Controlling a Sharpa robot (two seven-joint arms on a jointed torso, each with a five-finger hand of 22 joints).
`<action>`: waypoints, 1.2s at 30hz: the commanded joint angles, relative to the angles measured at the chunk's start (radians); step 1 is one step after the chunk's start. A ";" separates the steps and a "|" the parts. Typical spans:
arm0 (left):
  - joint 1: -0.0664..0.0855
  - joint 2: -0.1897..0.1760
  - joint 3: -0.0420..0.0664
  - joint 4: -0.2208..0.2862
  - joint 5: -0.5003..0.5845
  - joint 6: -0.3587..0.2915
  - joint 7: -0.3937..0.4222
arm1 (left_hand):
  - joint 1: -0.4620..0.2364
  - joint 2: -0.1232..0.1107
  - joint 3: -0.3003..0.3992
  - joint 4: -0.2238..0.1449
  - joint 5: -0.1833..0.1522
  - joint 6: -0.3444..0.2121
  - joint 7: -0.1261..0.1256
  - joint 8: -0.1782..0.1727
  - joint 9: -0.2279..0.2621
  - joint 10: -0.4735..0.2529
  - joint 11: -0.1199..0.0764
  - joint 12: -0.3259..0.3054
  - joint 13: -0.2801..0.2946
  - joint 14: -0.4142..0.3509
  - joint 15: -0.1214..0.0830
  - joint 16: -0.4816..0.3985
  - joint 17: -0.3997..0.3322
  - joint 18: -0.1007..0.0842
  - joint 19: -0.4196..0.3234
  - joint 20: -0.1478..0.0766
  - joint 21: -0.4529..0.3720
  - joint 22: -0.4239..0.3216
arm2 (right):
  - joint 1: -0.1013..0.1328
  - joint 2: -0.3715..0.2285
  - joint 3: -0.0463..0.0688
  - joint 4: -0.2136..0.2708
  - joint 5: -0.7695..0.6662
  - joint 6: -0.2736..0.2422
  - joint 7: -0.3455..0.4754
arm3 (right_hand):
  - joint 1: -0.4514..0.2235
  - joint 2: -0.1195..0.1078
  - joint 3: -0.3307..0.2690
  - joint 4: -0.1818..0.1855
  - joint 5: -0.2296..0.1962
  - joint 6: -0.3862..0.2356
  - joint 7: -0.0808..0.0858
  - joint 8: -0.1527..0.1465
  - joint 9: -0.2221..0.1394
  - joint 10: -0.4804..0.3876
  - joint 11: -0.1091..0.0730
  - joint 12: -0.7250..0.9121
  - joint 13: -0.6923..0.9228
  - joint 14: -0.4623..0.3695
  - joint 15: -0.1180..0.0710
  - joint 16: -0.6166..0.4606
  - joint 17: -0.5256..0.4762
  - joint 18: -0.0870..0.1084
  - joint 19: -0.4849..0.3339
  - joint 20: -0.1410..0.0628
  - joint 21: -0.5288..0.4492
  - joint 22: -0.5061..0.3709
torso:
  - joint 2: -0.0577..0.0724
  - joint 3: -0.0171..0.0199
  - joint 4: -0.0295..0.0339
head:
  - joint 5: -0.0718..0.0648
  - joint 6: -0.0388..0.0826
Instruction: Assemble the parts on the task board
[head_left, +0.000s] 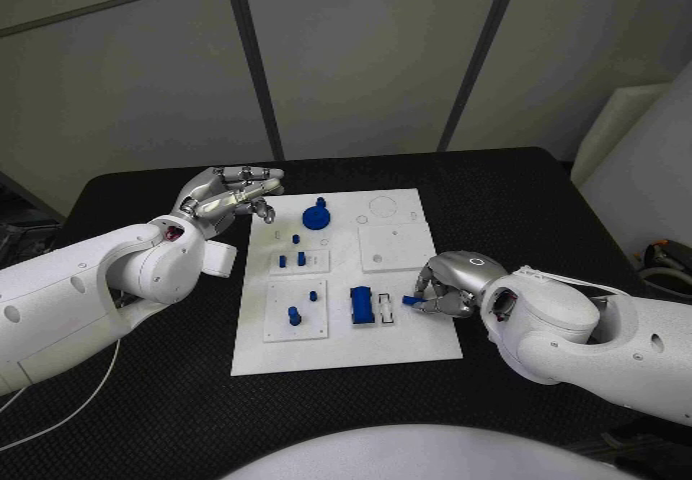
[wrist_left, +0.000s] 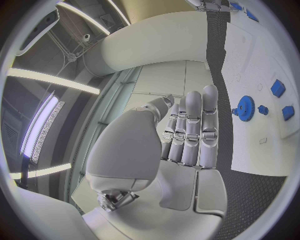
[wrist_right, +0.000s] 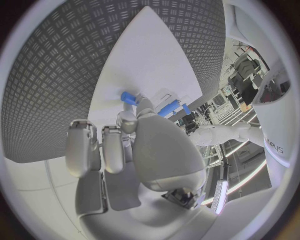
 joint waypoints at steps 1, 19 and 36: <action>0.001 0.001 0.001 0.000 0.001 0.011 0.000 | 0.002 0.008 -0.004 -0.002 0.007 -0.010 0.000 0.004 -0.002 -0.009 0.000 0.007 0.002 -0.008 0.000 -0.001 -0.001 -0.010 -0.005 0.002 -0.004 -0.001 | -0.009 -0.011 -0.009 0.008 0.120 -0.043 -0.037 | 0.018 0.010 0.008 0.001 0.004 0.007 -0.004 0.001 0.008 0.004 -0.003 0.004 0.002 0.068 -0.008 0.003 0.062 -0.015 0.009 -0.007 0.004 0.072 | 0.001 -0.0003 0.0012 | 0.000 0.001; 0.000 0.002 0.001 0.002 0.001 0.013 0.000 | 0.004 0.008 -0.003 -0.003 0.007 -0.010 0.000 0.005 -0.002 -0.010 0.000 0.008 0.002 -0.008 0.000 0.000 -0.002 -0.010 -0.005 0.002 -0.004 -0.001 | -0.008 -0.003 -0.007 0.048 0.231 -0.178 -0.031 | -0.037 -0.029 0.041 0.049 0.006 0.022 -0.010 -0.003 0.013 0.020 -0.007 0.021 0.016 0.072 -0.011 0.013 0.080 -0.017 0.014 -0.010 0.011 0.082 | 0.001 -0.0012 0.0019 | 0.002 -0.003; 0.000 0.002 0.001 0.004 0.000 0.017 -0.003 | 0.004 0.008 -0.003 -0.003 0.007 -0.010 0.000 0.005 -0.002 -0.010 0.000 0.008 0.002 -0.008 0.000 0.000 -0.002 -0.010 -0.005 0.002 -0.004 -0.001 | -0.008 0.052 -0.007 0.019 0.302 -0.179 -0.028 | -0.133 -0.059 0.054 0.100 0.068 0.026 -0.008 -0.009 0.019 0.027 -0.006 0.026 0.024 0.072 -0.010 0.013 0.082 -0.018 0.016 -0.010 0.013 0.086 | 0.002 -0.0007 0.0016 | 0.010 -0.005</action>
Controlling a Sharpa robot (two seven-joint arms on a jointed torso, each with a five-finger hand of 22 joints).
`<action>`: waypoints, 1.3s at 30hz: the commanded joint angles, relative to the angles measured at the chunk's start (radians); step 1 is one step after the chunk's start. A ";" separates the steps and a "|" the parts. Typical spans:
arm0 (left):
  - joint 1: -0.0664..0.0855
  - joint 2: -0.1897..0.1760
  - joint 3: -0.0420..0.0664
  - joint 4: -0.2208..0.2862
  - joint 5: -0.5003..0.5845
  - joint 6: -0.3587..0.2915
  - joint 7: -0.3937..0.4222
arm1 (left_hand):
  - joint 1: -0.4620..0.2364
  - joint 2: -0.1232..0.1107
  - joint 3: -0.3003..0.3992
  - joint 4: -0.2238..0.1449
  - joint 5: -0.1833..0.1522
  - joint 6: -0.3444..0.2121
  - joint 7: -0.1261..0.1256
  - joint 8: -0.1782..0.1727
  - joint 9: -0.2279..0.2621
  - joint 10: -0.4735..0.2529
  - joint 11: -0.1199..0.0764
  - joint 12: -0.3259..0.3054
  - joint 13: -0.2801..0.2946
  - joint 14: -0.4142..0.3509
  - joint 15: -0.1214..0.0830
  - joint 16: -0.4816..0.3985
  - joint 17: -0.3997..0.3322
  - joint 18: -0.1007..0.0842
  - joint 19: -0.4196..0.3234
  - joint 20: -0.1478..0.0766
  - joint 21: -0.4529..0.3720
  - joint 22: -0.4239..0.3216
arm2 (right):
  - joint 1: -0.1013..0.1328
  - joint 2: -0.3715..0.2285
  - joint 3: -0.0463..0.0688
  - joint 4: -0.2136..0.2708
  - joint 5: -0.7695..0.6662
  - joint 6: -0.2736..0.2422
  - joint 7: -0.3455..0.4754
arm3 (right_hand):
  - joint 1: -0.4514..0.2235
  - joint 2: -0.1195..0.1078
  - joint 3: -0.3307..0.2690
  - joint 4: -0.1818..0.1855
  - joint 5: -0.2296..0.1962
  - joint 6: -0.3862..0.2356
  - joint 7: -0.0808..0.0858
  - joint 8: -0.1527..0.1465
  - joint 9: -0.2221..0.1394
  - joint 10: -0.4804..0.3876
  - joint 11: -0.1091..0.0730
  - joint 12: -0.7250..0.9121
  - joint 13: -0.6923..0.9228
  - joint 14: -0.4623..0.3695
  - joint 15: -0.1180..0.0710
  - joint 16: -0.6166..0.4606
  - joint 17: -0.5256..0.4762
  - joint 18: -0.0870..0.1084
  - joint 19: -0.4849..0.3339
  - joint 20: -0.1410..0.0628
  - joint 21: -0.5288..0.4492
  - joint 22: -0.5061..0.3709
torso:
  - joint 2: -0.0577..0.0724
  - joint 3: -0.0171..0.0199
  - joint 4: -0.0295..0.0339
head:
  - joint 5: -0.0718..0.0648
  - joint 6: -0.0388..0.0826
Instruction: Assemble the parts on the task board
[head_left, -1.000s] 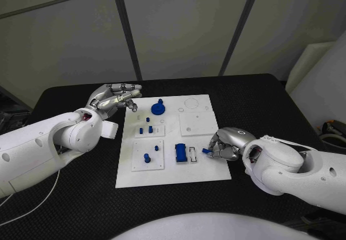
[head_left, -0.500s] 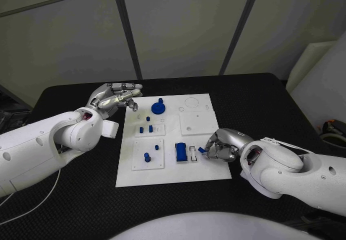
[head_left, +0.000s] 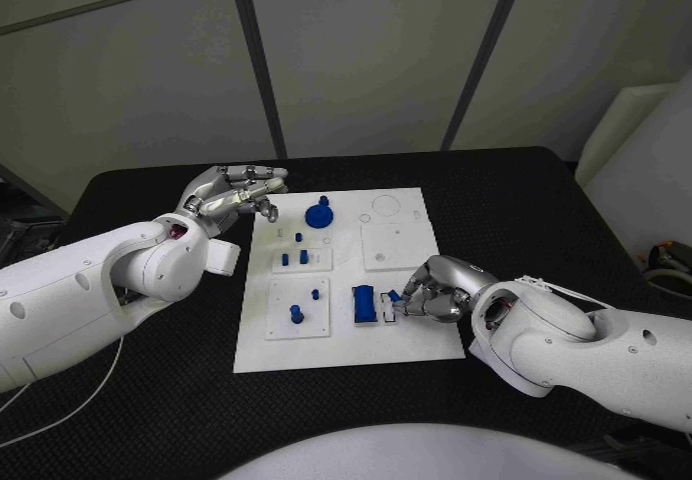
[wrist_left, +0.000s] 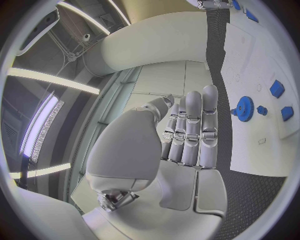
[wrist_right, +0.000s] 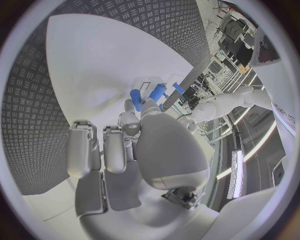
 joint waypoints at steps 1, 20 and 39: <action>0.001 0.001 0.001 0.003 0.000 0.014 -0.001 | 0.004 0.008 -0.003 -0.003 0.007 -0.010 0.000 0.005 -0.001 -0.010 0.000 0.003 0.001 -0.008 0.000 0.000 -0.001 -0.010 -0.005 0.002 -0.004 -0.001 | 0.001 0.011 0.000 -0.008 0.046 0.011 0.002 | -0.054 -0.009 -0.013 -0.001 0.105 0.002 0.004 -0.006 -0.001 0.000 0.009 -0.005 -0.001 0.075 0.002 0.004 0.081 -0.018 0.016 -0.002 0.003 0.086 | 0.000 -0.0004 0.0011 | 0.001 -0.002; 0.001 -0.003 0.001 0.005 -0.008 0.018 -0.005 | 0.010 0.008 -0.002 -0.009 0.007 -0.012 0.000 0.006 -0.002 -0.012 0.000 0.006 0.001 -0.009 -0.001 0.000 -0.002 -0.010 -0.005 0.002 -0.004 -0.001 | 0.001 0.041 0.000 -0.039 0.043 0.043 0.001 | -0.195 0.002 -0.084 0.008 0.122 0.022 -0.004 0.010 0.024 0.006 0.002 0.003 0.011 0.075 -0.002 0.002 0.081 -0.018 0.017 -0.004 0.004 0.089 | -0.001 -0.0002 -0.0004 | 0.007 -0.006; 0.001 -0.003 0.001 0.003 -0.008 0.021 -0.007 | 0.011 0.007 -0.002 -0.011 0.007 -0.013 0.000 0.007 -0.002 -0.013 0.000 0.006 0.001 -0.010 -0.001 0.001 -0.003 -0.010 -0.005 0.002 -0.004 -0.001 | 0.001 0.046 0.000 -0.032 0.034 0.018 0.005 | -0.268 0.021 -0.134 0.010 0.059 0.023 -0.008 0.025 0.045 0.014 0.000 0.018 0.025 0.076 -0.004 0.005 0.087 -0.019 0.020 -0.005 0.008 0.095 | 0.000 0.0005 -0.0014 | 0.009 -0.006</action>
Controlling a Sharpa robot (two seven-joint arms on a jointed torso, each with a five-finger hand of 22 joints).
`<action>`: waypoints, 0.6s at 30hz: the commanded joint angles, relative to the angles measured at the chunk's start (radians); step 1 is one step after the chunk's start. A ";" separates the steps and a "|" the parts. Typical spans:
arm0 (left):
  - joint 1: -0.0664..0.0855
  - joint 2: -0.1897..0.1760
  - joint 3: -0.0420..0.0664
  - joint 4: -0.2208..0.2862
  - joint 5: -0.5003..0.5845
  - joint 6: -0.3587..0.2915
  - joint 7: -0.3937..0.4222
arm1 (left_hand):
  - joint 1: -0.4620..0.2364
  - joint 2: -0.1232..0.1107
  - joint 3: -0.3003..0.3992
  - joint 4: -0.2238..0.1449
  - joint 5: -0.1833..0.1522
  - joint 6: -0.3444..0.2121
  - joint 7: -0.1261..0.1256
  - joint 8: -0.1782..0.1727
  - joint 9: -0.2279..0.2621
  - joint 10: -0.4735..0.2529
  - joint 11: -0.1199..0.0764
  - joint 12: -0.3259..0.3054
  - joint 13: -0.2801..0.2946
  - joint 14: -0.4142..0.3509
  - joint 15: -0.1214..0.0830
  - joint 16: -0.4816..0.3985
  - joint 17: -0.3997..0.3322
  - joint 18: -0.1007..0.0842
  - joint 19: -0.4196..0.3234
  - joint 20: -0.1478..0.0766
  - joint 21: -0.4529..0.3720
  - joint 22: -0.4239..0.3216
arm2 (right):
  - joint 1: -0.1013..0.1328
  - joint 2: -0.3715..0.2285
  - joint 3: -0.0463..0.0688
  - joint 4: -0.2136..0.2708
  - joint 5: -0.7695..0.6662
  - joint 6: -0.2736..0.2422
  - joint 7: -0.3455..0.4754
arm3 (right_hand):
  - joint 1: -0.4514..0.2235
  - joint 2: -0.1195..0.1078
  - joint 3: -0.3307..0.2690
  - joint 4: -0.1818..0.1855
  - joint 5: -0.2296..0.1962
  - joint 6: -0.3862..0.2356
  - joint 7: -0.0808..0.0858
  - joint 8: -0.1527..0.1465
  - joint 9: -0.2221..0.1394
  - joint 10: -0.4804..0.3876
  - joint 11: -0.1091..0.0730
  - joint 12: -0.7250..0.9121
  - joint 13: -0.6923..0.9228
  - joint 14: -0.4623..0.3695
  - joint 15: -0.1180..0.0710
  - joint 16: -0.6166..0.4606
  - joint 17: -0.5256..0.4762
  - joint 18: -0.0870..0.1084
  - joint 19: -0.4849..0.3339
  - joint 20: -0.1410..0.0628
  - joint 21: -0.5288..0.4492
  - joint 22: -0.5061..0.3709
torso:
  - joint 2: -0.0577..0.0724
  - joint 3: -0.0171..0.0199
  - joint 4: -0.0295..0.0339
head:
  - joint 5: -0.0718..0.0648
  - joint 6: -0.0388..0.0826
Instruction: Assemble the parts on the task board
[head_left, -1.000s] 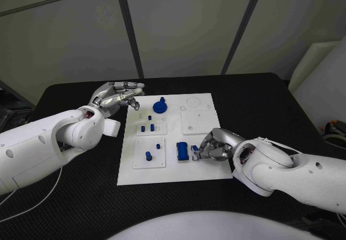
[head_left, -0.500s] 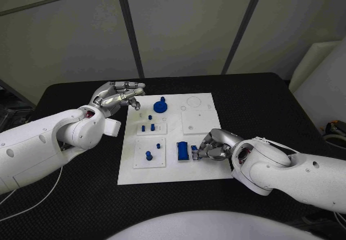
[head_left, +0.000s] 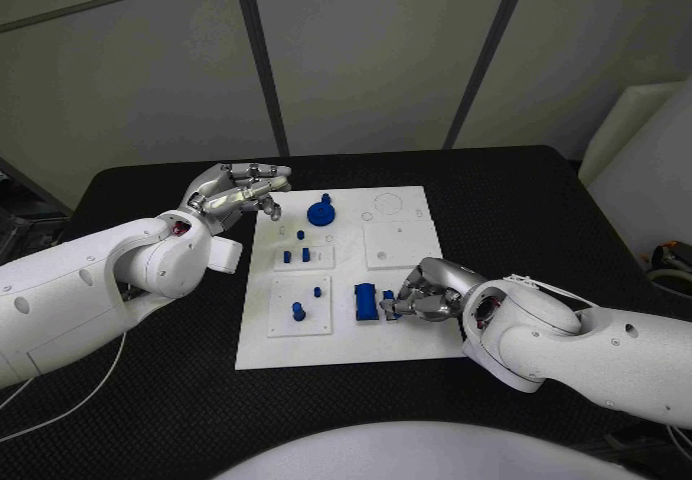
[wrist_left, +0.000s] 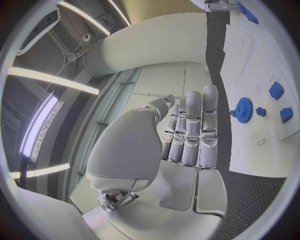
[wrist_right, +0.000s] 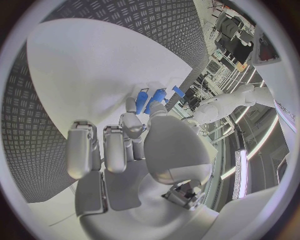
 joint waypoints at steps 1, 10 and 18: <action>0.001 0.000 0.001 0.001 -0.005 0.013 0.000 | 0.006 0.002 -0.002 -0.005 0.003 -0.006 0.000 0.007 -0.001 -0.006 0.000 0.006 0.001 -0.008 -0.002 0.001 -0.001 -0.010 -0.005 0.002 -0.004 -0.002 | 0.001 -0.002 0.000 0.007 -0.007 -0.016 0.005 | -0.012 0.003 -0.008 0.000 -0.005 0.006 -0.003 0.004 0.002 0.008 -0.001 0.005 0.003 0.076 -0.005 0.005 0.088 -0.019 0.020 -0.005 0.006 0.095 | 0.000 0.0001 0.0004 | -0.001 0.000; 0.001 0.001 0.001 -0.001 -0.005 0.013 -0.001 | 0.006 0.002 -0.002 -0.005 0.003 -0.006 0.000 0.007 -0.001 -0.006 0.000 0.007 0.001 -0.009 -0.002 0.001 -0.001 -0.010 -0.005 0.002 -0.004 -0.002 | 0.001 -0.013 0.000 0.017 -0.012 -0.019 0.007 | -0.019 0.006 -0.012 0.000 -0.006 0.006 -0.004 0.006 0.004 0.009 -0.001 0.007 0.004 0.076 -0.005 0.006 0.090 -0.020 0.021 -0.006 0.007 0.096 | -0.001 0.0004 -0.0006 | -0.001 -0.002; 0.001 0.004 0.001 -0.003 -0.005 0.014 -0.001 | 0.006 0.002 -0.002 -0.005 0.003 -0.006 0.000 0.007 -0.001 -0.006 0.000 0.007 0.001 -0.009 -0.002 0.001 -0.001 -0.010 -0.005 0.002 -0.004 -0.002 | 0.001 -0.026 0.000 0.015 -0.018 0.006 0.010 | 0.046 -0.002 -0.008 -0.024 -0.028 0.001 -0.005 0.010 0.012 0.006 -0.003 0.003 0.004 0.076 -0.007 0.005 0.089 -0.020 0.020 -0.008 0.007 0.096 | -0.001 0.0000 0.0001 | -0.004 -0.001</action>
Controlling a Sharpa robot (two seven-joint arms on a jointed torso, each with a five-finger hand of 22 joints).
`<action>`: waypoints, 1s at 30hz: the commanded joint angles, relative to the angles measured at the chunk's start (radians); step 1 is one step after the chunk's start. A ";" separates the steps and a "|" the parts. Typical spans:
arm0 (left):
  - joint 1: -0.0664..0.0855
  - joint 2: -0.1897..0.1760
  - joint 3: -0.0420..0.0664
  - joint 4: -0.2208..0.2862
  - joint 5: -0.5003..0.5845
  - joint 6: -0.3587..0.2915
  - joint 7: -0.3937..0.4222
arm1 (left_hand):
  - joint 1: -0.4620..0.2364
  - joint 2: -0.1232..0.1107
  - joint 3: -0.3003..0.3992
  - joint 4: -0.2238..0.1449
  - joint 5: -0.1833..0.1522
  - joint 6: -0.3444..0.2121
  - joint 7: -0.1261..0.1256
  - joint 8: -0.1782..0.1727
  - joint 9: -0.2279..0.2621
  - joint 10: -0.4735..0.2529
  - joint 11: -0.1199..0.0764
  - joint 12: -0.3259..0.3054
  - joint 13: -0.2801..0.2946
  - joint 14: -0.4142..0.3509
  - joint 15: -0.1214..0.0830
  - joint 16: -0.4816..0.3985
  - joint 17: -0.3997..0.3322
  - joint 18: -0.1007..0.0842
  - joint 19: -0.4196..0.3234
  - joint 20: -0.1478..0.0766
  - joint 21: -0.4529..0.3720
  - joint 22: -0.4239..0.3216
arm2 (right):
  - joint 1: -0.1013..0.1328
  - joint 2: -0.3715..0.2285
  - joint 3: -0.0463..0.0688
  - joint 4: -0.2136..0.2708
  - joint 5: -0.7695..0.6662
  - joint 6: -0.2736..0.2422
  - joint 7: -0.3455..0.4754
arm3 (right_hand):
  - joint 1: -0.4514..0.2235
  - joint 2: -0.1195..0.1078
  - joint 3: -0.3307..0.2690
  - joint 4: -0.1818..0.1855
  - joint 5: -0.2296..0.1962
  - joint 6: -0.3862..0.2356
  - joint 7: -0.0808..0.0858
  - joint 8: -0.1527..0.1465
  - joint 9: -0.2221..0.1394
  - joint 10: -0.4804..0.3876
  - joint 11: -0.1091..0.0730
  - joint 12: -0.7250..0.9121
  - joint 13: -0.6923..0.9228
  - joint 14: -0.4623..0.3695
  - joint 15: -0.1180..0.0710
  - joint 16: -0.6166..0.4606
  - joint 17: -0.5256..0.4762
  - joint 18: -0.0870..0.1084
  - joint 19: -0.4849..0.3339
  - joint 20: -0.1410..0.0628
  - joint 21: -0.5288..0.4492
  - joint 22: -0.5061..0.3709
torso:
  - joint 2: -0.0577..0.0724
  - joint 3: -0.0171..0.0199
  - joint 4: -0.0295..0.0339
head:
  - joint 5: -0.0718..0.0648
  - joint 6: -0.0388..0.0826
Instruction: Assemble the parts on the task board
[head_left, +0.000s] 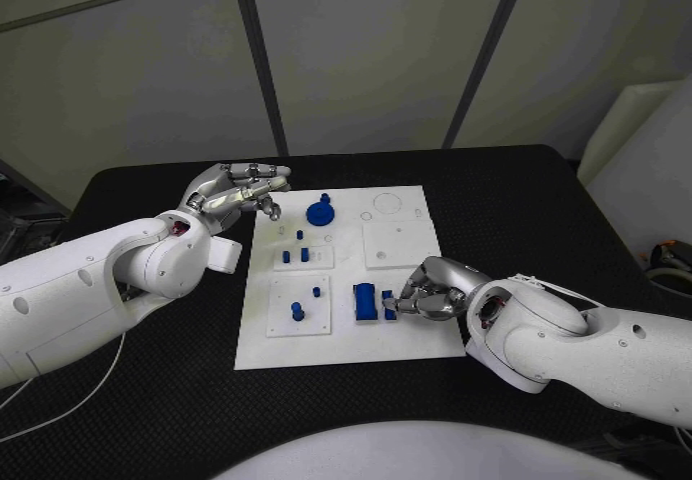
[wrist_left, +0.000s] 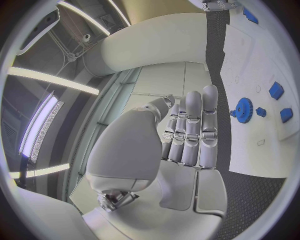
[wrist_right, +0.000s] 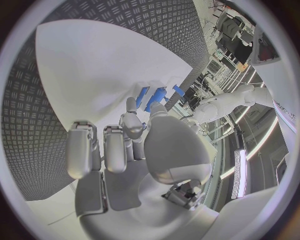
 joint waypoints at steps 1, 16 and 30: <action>0.001 0.002 0.001 -0.001 -0.004 0.012 0.000 | 0.006 0.002 -0.002 -0.005 0.003 -0.006 0.000 0.003 -0.002 -0.007 0.000 0.003 0.001 -0.009 -0.002 0.001 -0.001 -0.010 -0.005 0.002 -0.004 -0.002 | 0.001 -0.002 0.000 0.000 -0.012 0.017 0.009 | 0.047 -0.006 0.003 -0.019 -0.028 -0.003 -0.002 0.004 0.004 0.002 0.000 -0.003 0.000 0.072 -0.004 0.005 0.088 -0.019 0.020 -0.008 0.003 0.095 | -0.001 -0.0003 0.0009 | -0.001 0.000; 0.001 0.003 0.001 -0.001 -0.004 0.012 0.000 | 0.006 0.002 -0.002 -0.005 0.003 -0.006 0.000 0.003 -0.002 -0.007 0.000 0.003 0.001 -0.009 -0.002 0.001 -0.001 -0.010 -0.005 0.002 -0.004 -0.002 | 0.001 0.013 0.000 -0.020 -0.032 0.063 0.021 | 0.144 -0.018 -0.007 -0.053 -0.172 -0.010 0.001 0.011 0.018 -0.001 0.003 -0.010 -0.001 0.072 -0.001 0.004 0.088 -0.019 0.018 -0.006 0.000 0.094 | 0.001 -0.0001 0.0016 | 0.003 -0.001; 0.000 0.000 0.000 0.000 -0.004 0.012 0.000 | 0.006 0.002 -0.002 -0.005 0.003 -0.006 0.000 0.003 -0.002 -0.007 0.000 0.003 0.001 -0.009 -0.002 0.001 -0.001 -0.010 -0.005 0.002 -0.004 -0.002 | 0.001 0.022 0.000 -0.030 -0.047 0.052 0.022 | 0.145 -0.012 -0.009 -0.050 -0.165 -0.007 0.000 0.015 0.021 0.002 0.002 -0.004 0.003 0.072 -0.002 0.005 0.090 -0.019 0.019 -0.006 0.002 0.096 | 0.001 0.0005 -0.0006 | 0.005 -0.003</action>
